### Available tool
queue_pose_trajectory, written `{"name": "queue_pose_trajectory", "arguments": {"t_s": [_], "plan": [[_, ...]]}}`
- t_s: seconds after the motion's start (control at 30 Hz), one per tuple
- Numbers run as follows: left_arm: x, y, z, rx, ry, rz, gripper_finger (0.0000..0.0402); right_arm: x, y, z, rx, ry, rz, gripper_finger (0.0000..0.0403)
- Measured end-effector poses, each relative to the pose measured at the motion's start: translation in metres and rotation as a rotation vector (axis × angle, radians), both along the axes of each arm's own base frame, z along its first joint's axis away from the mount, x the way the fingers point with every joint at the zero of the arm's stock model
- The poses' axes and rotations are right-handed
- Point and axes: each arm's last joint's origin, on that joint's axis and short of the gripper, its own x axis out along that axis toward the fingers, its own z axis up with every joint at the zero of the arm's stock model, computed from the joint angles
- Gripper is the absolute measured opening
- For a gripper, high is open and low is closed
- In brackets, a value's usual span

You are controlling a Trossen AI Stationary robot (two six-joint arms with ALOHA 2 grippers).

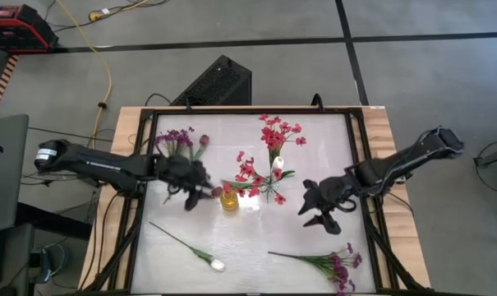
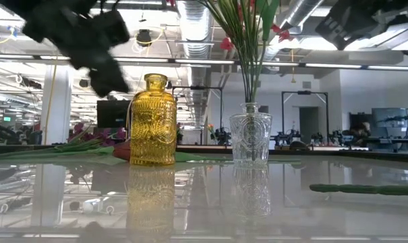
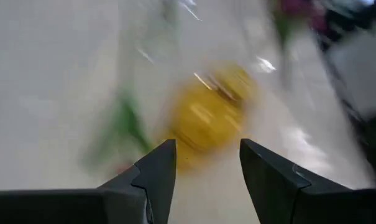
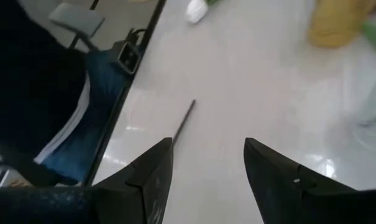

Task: Sort flowers into vase by color
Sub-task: Put the white tulip into the transparent vase

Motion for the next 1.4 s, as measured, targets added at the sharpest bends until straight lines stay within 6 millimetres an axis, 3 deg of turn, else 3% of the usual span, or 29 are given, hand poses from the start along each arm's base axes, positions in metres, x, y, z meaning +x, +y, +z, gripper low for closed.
{"name": "queue_pose_trajectory", "arguments": {"t_s": [0.2, 0.47, 0.83, 1.13, 1.4], "plan": [[-0.012, -0.052, -0.008, -0.115, 0.183, -0.168, 0.0167, 0.005, 0.015, -0.009, -0.013, 0.019, 0.052, 0.0221], [-0.022, -0.097, -0.029, 0.02, 0.273, -0.277, 0.0167, 0.02, 0.024, -0.025, -0.046, 0.031, 0.08, 0.0221], [-0.036, -0.13, -0.066, 0.034, 0.512, -0.327, 0.0167, 0.032, 0.03, -0.042, -0.106, 0.029, 0.133, 0.0221], [-0.04, -0.14, -0.08, 0.186, 0.513, -0.43, 0.0165, 0.032, 0.036, -0.04, -0.114, 0.002, 0.128, 0.0221], [-0.049, -0.15, -0.082, 0.279, 0.461, -0.415, 0.0107, 0.021, 0.054, -0.041, -0.155, -0.014, 0.166, 0.0221]]}}
